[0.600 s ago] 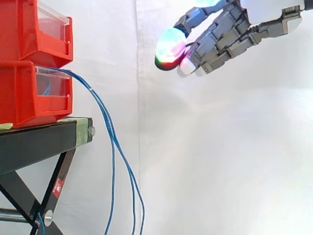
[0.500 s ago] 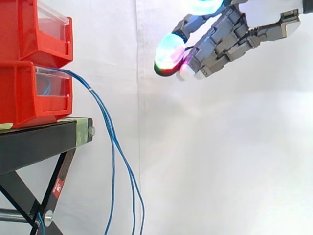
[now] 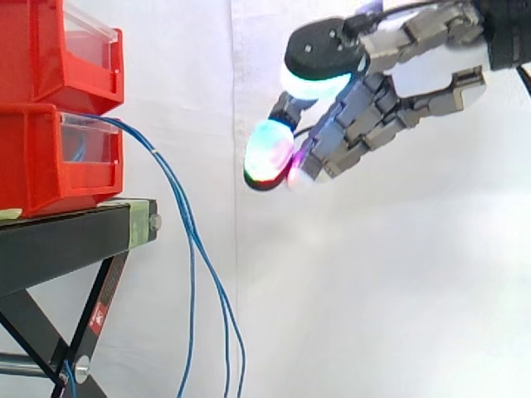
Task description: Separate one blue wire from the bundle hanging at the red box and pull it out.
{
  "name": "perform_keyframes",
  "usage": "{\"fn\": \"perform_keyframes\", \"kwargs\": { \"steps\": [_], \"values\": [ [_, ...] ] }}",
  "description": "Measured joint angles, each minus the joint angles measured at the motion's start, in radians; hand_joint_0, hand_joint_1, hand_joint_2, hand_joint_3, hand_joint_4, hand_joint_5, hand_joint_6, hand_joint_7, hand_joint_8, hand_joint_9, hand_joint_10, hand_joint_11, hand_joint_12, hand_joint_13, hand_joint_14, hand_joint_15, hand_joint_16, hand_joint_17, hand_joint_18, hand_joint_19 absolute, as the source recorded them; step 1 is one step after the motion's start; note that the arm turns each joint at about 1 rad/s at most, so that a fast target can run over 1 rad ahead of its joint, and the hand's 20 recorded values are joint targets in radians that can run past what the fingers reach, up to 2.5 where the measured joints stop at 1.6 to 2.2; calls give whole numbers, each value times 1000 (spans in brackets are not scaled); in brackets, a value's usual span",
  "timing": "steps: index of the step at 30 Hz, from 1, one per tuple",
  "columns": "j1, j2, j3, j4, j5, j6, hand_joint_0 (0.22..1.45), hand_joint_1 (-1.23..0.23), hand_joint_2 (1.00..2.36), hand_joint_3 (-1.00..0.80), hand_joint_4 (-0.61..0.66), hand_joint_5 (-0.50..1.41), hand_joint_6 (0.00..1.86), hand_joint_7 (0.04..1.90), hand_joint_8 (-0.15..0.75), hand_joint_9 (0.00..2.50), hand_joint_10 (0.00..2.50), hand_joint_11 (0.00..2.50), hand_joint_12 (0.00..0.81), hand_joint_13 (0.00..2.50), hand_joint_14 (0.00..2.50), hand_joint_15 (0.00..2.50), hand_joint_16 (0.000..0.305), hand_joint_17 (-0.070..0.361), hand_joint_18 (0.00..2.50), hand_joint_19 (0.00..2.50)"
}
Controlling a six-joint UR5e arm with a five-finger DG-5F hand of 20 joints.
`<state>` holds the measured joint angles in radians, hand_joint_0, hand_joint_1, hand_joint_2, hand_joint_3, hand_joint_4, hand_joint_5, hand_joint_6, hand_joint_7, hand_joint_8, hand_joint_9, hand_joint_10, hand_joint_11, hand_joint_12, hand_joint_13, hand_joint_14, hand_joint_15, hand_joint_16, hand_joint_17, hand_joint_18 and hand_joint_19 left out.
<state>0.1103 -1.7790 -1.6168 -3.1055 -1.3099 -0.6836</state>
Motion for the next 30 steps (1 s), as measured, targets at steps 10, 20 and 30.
{"fn": "perform_keyframes", "kwargs": {
  "steps": [10,20,30],
  "values": [
    [3,-40,0,50,-1,39,533,-632,1000,-500,319,-177,502,828,361,714,11,394,409,369,7,225,60,134,223,166],
    [3,-80,0,123,-3,54,536,-626,1000,-500,322,-175,502,826,362,728,9,395,411,385,7,236,59,133,239,178],
    [0,-134,0,239,-2,83,536,-625,1000,-500,322,-174,502,823,363,741,10,404,411,399,7,246,59,133,257,189]
  ]
}}
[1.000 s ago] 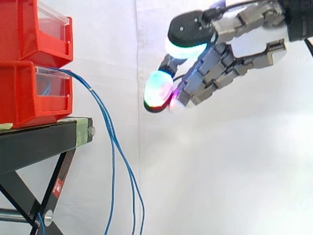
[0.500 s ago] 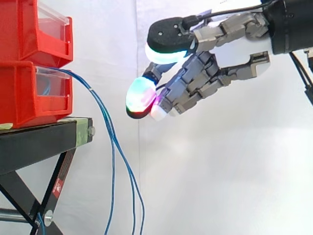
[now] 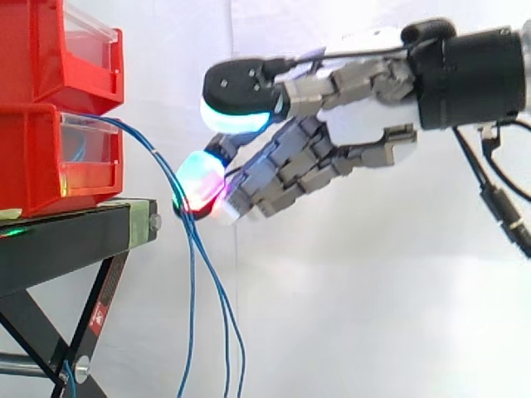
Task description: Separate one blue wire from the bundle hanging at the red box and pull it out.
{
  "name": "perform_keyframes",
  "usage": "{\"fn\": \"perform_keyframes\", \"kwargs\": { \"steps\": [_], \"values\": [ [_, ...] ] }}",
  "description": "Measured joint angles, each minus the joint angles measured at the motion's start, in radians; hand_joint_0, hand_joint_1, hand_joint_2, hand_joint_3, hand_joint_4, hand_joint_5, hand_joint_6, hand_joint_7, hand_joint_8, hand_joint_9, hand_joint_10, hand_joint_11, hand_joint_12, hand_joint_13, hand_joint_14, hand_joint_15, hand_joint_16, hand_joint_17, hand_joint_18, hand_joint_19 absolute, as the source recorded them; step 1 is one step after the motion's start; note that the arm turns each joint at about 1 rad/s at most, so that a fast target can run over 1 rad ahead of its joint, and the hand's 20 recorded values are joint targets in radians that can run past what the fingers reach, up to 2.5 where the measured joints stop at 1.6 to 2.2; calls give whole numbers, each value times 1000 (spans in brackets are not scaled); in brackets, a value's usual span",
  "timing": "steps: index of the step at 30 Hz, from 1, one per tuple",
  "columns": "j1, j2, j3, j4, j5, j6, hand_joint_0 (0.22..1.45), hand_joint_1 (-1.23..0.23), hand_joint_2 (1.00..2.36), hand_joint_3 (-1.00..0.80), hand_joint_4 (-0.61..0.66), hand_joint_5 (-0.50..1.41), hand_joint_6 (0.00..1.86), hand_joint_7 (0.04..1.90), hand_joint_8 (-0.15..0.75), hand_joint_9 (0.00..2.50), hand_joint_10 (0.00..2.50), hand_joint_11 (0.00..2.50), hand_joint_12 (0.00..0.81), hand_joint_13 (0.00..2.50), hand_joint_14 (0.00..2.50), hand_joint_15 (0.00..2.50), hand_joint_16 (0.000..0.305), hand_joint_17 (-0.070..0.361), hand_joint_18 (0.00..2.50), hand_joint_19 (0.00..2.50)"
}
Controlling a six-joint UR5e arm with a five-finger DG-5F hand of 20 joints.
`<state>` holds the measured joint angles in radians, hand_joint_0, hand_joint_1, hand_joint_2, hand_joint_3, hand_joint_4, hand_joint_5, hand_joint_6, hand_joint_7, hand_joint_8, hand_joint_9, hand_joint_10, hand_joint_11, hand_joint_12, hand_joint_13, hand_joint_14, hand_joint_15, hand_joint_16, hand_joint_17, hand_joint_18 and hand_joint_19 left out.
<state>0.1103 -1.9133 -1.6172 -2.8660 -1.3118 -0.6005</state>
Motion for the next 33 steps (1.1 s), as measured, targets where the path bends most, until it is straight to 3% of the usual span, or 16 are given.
{"fn": "perform_keyframes", "kwargs": {
  "steps": [6,13,23,33],
  "values": [
    [0,-36,0,57,0,65,540,-623,1000,-500,323,-173,502,825,361,750,9,411,412,410,8,249,59,133,265,197],
    [-2,-69,0,139,1,82,548,-630,1000,-500,339,-164,502,876,359,755,10,422,410,418,8,257,59,132,276,194],
    [3,-74,0,185,7,97,572,-676,1000,-497,352,-149,503,993,356,760,12,430,411,441,10,259,58,131,336,207],
    [7,-75,0,207,31,190,594,-721,1002,-471,349,-138,502,1085,352,769,11,456,411,469,9,269,58,130,389,231]
  ]
}}
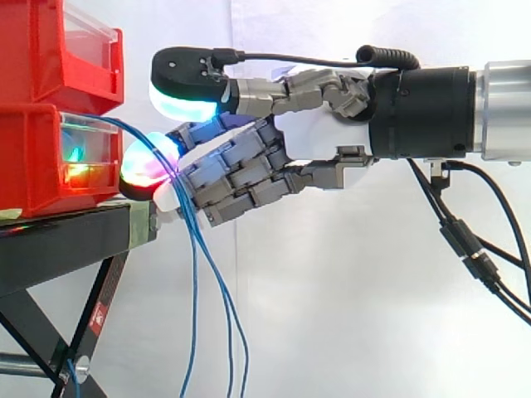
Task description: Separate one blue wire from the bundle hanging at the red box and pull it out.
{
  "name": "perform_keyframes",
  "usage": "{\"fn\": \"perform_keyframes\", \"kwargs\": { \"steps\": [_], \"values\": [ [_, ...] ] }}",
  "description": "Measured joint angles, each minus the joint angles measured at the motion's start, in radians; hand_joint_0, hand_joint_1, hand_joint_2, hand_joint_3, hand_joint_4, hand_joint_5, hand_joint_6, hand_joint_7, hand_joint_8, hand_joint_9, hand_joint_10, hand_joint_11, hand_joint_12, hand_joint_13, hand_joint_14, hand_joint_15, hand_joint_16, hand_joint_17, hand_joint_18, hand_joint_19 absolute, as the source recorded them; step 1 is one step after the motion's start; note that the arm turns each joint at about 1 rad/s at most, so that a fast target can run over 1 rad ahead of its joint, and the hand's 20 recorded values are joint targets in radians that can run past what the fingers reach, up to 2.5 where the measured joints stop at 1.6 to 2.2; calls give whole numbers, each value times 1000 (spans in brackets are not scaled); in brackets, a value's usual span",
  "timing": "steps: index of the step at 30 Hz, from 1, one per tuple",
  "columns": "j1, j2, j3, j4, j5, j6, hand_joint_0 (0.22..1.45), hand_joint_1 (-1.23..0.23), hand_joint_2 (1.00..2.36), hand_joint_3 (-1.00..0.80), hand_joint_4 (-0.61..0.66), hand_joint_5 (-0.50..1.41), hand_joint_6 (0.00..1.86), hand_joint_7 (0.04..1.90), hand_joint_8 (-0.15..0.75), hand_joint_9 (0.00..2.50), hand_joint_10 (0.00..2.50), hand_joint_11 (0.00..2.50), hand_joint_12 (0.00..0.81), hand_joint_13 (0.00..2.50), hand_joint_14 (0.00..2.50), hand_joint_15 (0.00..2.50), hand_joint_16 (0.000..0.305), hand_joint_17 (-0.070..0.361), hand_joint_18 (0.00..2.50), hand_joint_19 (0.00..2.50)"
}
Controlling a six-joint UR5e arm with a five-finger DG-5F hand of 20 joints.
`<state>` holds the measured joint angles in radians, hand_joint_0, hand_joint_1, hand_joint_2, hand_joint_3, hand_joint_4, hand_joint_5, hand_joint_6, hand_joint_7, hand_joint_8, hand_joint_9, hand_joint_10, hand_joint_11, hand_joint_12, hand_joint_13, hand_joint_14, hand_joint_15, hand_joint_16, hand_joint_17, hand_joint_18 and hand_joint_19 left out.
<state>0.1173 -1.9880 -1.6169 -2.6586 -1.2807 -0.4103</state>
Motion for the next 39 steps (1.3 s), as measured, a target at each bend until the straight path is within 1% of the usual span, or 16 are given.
{"fn": "perform_keyframes", "kwargs": {
  "steps": [6,15,21,23,26,30,33,36,39],
  "values": [
    [3,0,0,-1,16,13,600,-729,1002,-473,344,-136,502,1094,349,774,13,461,410,478,9,279,57,129,407,241],
    [13,-2,0,-2,18,14,599,-728,1002,-473,341,-135,502,1090,352,778,11,471,411,485,9,282,57,129,418,251],
    [17,-31,0,-1,14,29,596,-720,1002,-468,348,-135,502,1096,353,781,14,473,414,491,9,287,57,129,423,261],
    [18,-39,0,1,13,49,597,-718,1002,-467,344,-134,502,1096,353,783,13,475,413,492,9,291,57,128,427,260],
    [19,-43,0,3,12,96,597,-717,1002,-468,349,-134,502,1101,354,787,11,472,413,493,9,291,57,128,429,259],
    [19,-45,0,4,14,185,601,-718,1003,-468,340,-130,502,1121,355,797,11,474,413,500,9,288,57,128,438,254],
    [19,-45,0,5,15,236,607,-728,1003,-464,336,-127,502,1140,355,796,11,487,414,505,9,292,57,128,443,264],
    [19,-45,0,4,15,274,612,-736,1003,-464,328,-124,501,1164,353,794,11,488,414,510,11,295,57,128,451,261],
    [19,-45,0,4,15,291,617,-747,1004,-447,296,-120,500,1227,353,793,12,497,415,512,9,299,57,128,460,269]
  ]
}}
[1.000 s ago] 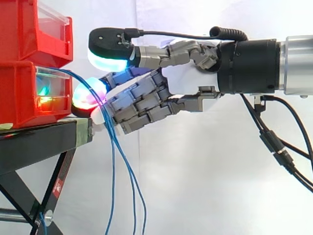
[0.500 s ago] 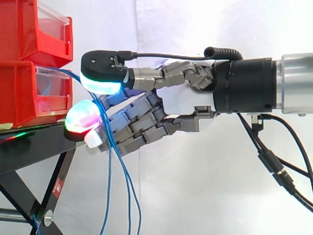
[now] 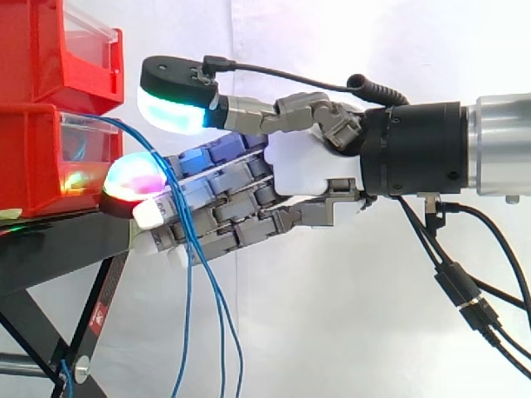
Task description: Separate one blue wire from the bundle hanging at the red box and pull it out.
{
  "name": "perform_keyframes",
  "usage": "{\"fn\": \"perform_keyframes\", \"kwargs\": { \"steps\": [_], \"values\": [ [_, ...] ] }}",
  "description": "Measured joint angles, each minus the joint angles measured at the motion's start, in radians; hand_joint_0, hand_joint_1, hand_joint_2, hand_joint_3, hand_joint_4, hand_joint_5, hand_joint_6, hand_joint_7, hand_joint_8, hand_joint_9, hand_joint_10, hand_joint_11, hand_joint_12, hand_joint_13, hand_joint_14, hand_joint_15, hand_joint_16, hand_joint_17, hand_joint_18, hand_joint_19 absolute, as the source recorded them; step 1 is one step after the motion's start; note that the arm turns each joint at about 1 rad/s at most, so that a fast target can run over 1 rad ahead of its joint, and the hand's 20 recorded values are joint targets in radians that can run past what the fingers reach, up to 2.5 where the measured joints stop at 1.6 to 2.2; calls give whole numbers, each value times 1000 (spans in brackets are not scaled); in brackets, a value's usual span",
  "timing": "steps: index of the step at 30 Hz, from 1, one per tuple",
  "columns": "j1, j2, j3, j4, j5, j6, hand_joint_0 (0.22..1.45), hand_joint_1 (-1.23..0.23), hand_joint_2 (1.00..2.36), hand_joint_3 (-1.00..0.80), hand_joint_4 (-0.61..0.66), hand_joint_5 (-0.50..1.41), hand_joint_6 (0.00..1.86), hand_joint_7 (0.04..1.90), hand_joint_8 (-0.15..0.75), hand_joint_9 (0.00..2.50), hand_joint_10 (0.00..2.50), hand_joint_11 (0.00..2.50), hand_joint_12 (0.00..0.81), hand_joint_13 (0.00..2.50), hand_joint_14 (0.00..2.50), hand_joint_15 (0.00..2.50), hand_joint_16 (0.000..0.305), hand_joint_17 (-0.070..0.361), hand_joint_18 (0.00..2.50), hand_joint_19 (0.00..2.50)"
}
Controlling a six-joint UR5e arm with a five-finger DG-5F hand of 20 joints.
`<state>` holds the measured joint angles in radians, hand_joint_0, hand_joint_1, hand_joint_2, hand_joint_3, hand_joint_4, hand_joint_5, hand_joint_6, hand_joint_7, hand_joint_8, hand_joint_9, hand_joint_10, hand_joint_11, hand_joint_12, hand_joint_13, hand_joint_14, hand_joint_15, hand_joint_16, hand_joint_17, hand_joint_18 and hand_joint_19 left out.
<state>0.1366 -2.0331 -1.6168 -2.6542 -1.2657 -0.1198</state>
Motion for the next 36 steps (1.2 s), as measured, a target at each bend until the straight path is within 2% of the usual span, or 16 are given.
{"fn": "perform_keyframes", "kwargs": {
  "steps": [8,18,21,28,36],
  "values": [
    [0,0,0,1,0,4,628,-757,1008,-406,273,-149,639,1044,352,793,13,513,415,523,10,303,57,127,479,271],
    [-1,-1,0,4,3,1,618,-731,1007,-411,289,-143,607,1077,351,792,13,522,415,523,10,308,56,127,480,290],
    [-2,-1,0,9,15,1,620,-732,1008,-401,276,-144,624,1064,351,797,13,523,415,525,10,314,56,126,481,289],
    [-6,-1,0,52,88,1,630,-733,1010,-377,273,-150,667,1011,351,802,12,537,417,531,10,312,56,126,490,298],
    [-6,0,0,69,104,2,635,-739,1011,-363,264,-160,706,945,350,800,14,533,418,535,10,318,56,126,500,295]
  ]
}}
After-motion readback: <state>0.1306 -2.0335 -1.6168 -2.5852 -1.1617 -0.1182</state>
